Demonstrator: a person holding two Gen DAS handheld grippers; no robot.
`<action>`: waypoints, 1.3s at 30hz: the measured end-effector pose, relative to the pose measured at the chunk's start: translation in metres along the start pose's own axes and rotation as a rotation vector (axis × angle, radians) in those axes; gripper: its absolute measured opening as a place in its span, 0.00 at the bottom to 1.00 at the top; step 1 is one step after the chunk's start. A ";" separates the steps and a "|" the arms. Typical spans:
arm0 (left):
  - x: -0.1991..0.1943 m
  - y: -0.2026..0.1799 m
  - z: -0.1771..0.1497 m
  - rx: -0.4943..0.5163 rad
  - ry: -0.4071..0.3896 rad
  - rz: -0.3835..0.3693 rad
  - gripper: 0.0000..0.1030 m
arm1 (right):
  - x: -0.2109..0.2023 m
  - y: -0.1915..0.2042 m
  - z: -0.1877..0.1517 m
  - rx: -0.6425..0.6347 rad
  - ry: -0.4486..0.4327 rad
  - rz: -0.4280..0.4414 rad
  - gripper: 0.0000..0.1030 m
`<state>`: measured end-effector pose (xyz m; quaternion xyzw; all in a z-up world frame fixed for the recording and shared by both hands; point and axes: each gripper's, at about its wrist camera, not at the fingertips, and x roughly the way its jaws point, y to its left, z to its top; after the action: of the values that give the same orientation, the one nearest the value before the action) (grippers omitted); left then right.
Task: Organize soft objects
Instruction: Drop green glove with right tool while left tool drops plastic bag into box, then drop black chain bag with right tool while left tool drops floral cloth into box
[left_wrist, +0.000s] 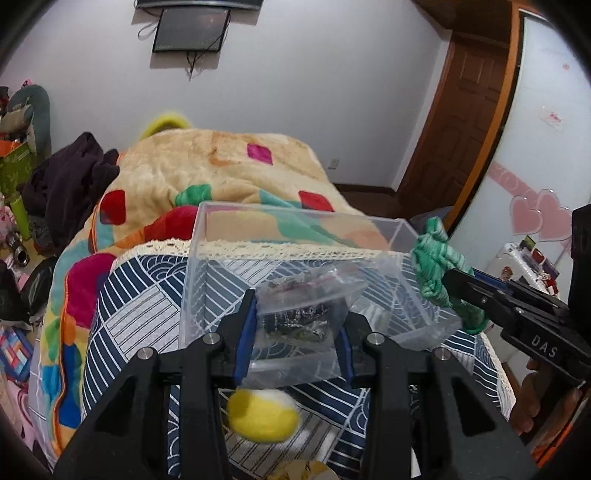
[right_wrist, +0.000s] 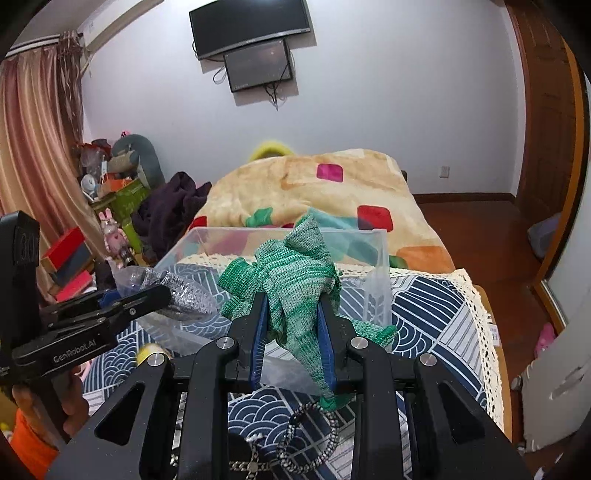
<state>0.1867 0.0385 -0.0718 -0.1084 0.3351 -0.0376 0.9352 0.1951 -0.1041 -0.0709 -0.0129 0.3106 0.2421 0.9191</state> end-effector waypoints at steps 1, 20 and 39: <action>0.004 0.001 0.001 -0.007 0.015 0.003 0.36 | 0.003 0.000 0.001 -0.002 0.011 0.001 0.22; -0.035 -0.011 0.001 0.071 -0.067 0.049 0.94 | 0.009 0.009 0.004 -0.087 0.044 -0.077 0.62; -0.074 0.004 -0.083 0.099 0.021 0.100 1.00 | -0.044 0.037 -0.043 -0.105 -0.023 0.026 0.80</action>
<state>0.0775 0.0379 -0.0891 -0.0448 0.3477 -0.0085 0.9365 0.1235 -0.0985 -0.0754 -0.0543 0.2869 0.2700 0.9175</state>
